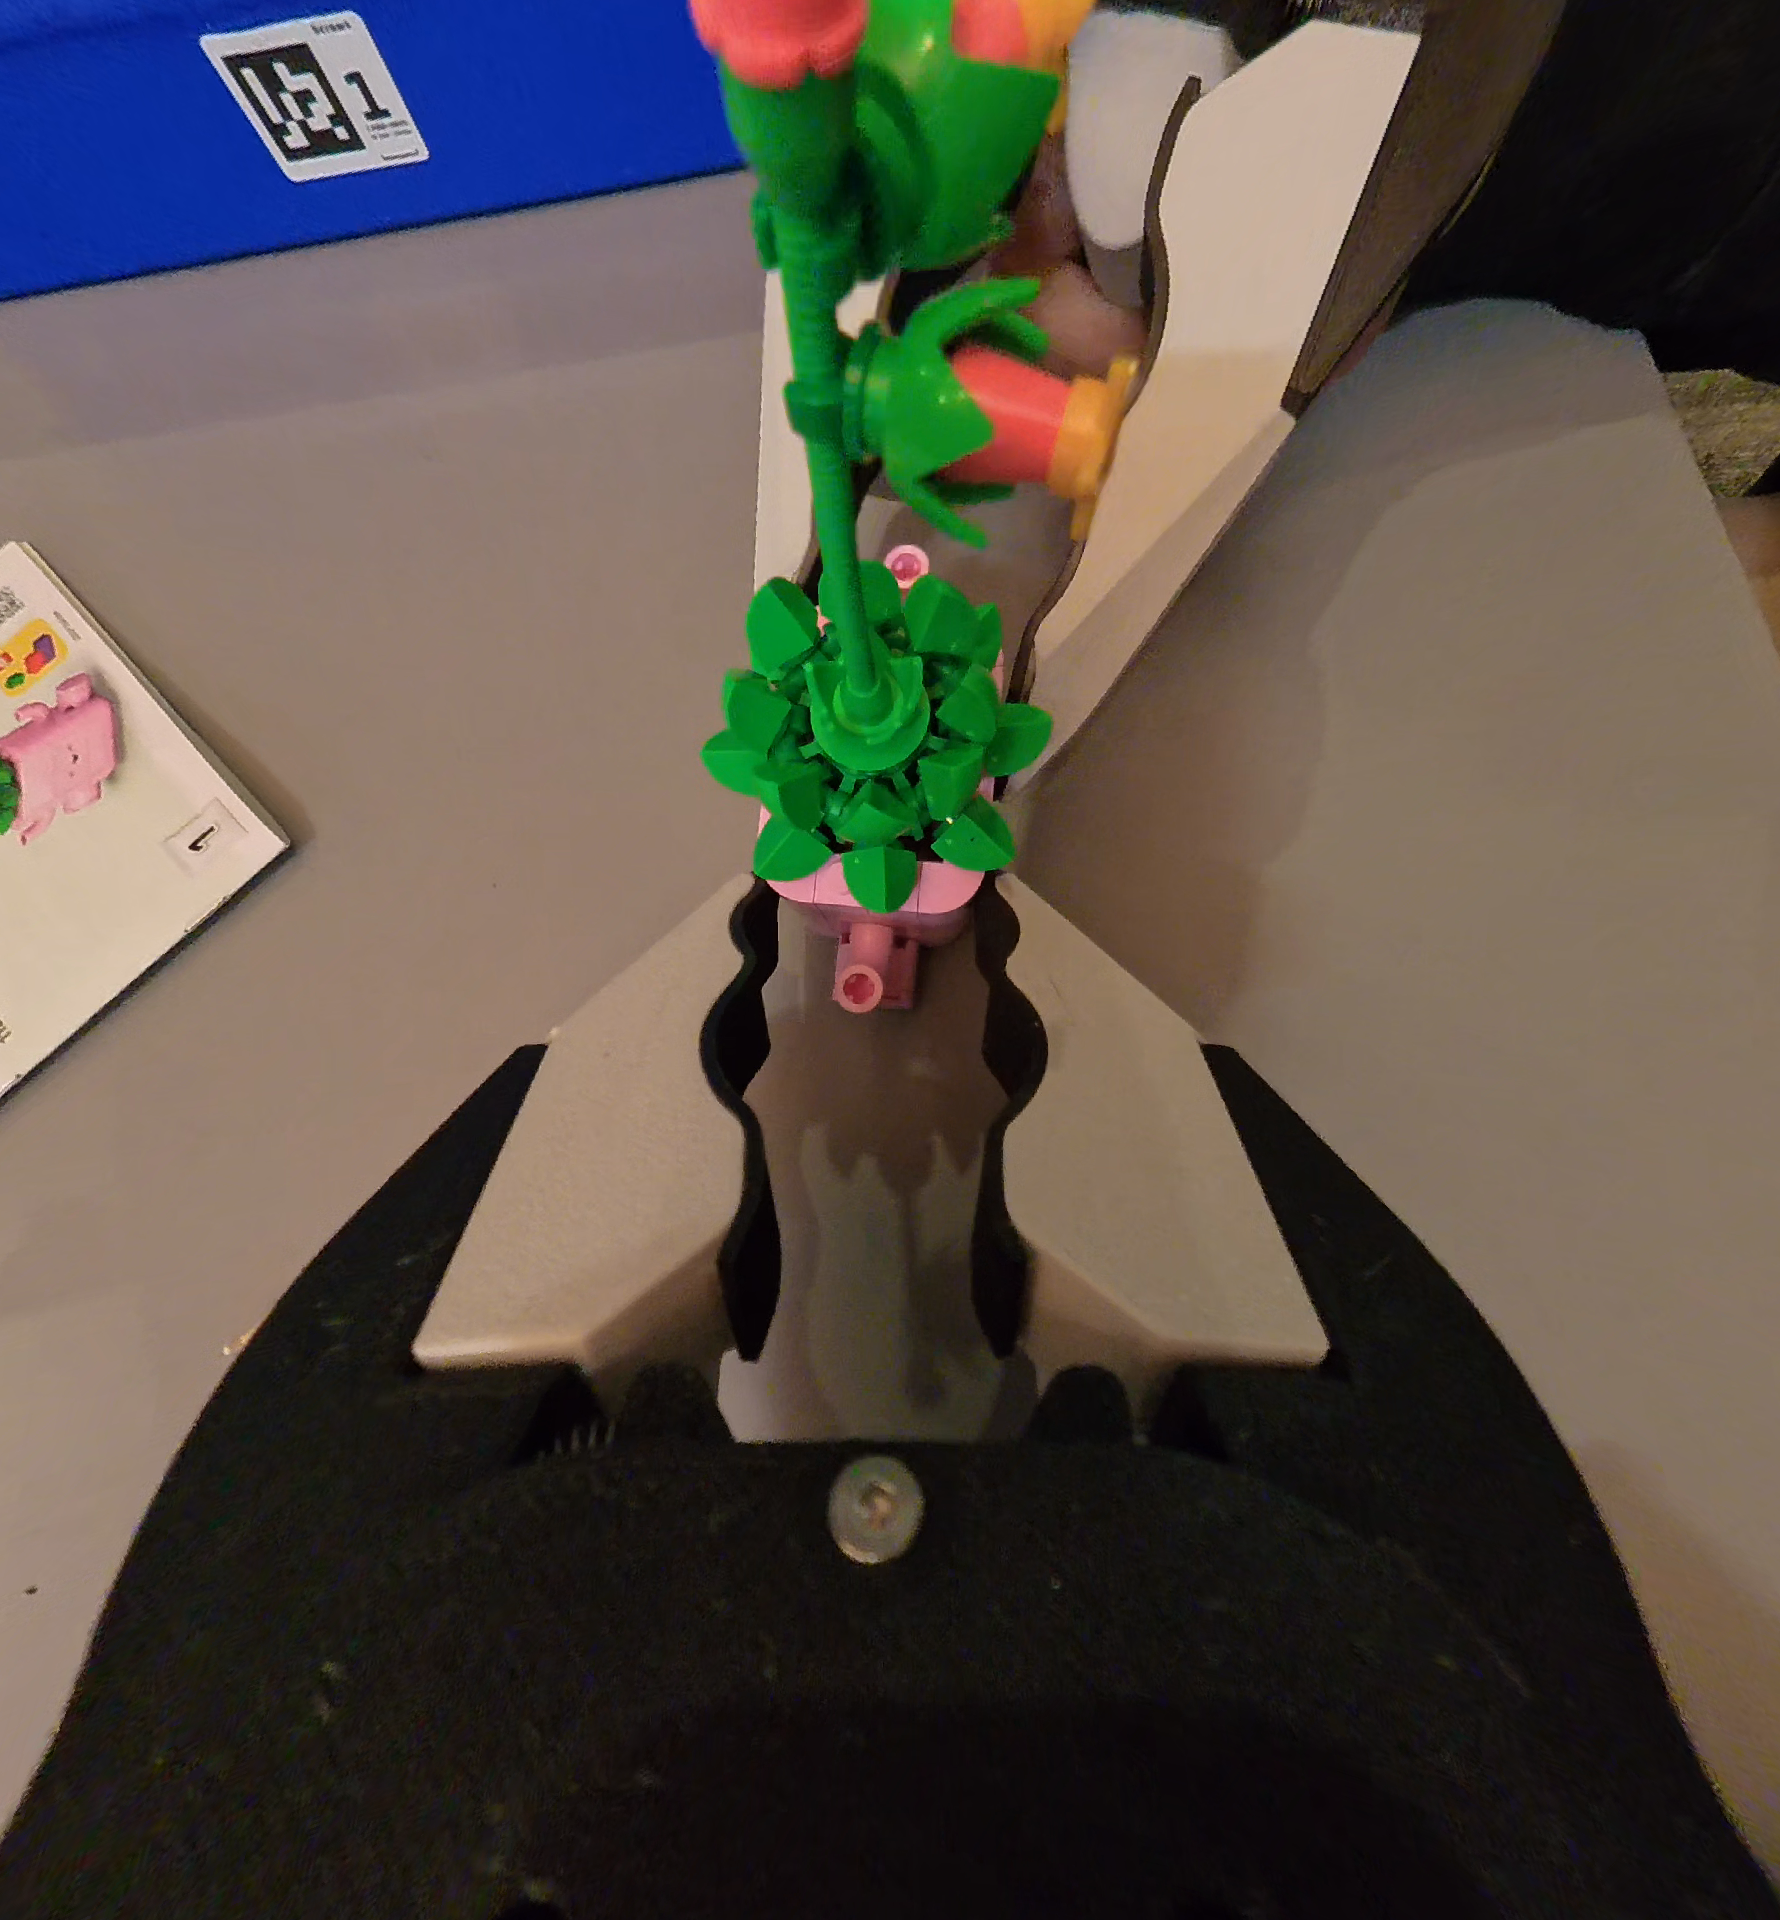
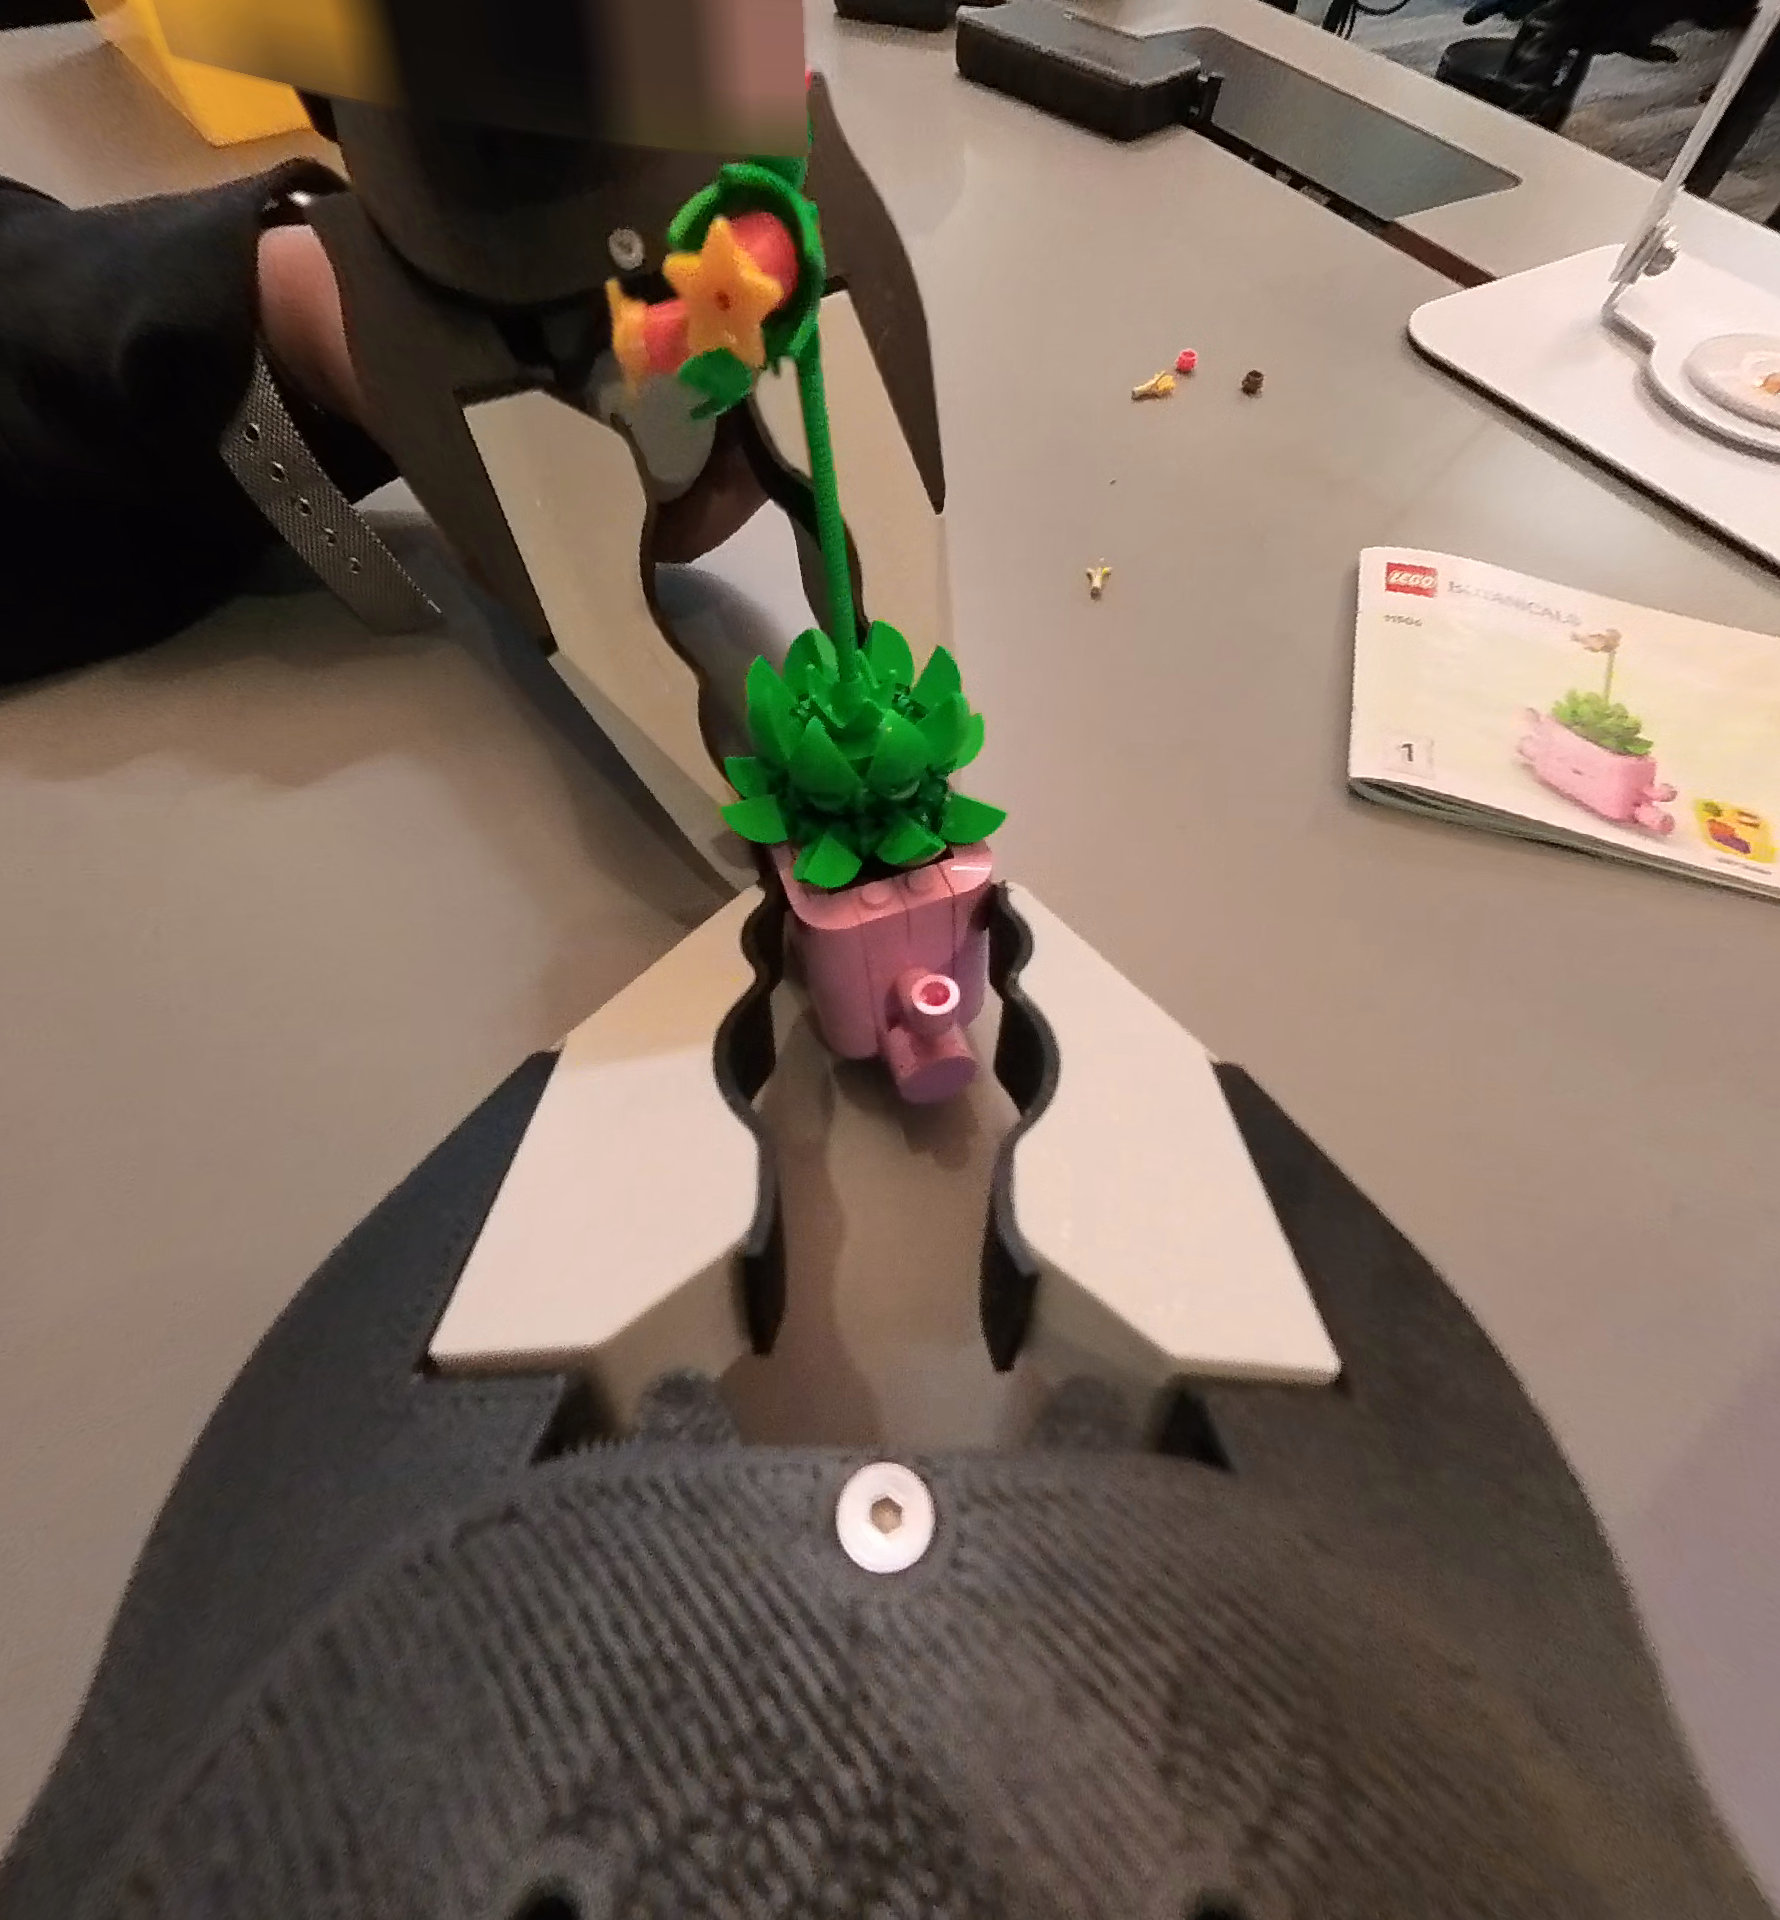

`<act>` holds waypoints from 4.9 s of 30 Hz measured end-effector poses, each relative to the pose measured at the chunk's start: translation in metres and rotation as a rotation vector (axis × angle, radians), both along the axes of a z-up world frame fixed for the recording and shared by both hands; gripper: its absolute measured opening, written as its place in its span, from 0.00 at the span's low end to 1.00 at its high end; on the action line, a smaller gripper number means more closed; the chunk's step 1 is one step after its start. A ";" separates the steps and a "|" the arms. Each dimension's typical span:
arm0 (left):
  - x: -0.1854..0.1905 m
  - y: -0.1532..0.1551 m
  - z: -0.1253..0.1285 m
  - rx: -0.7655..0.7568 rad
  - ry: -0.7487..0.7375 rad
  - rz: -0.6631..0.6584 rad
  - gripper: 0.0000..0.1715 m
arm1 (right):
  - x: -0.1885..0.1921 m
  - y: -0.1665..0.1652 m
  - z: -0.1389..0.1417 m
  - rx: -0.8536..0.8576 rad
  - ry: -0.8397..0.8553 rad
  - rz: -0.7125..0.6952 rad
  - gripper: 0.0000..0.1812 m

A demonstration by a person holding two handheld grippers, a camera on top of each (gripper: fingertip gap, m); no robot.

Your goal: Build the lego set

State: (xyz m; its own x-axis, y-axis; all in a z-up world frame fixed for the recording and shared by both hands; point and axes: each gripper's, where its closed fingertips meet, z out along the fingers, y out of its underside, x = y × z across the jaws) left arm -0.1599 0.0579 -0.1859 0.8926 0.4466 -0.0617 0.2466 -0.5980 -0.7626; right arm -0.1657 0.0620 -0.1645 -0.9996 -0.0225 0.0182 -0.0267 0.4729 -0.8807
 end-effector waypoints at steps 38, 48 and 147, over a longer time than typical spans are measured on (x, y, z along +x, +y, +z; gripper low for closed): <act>0.001 0.012 0.040 0.334 -0.023 -0.018 0.28 | -0.003 0.004 -0.002 0.009 -0.067 -0.004 0.21; -0.005 0.013 0.043 0.406 -0.058 0.014 0.30 | -0.003 0.004 -0.002 0.010 -0.064 -0.005 0.21; -0.003 0.013 0.015 0.193 -0.065 0.018 0.23 | -0.002 0.009 0.026 -0.163 -0.093 0.022 0.18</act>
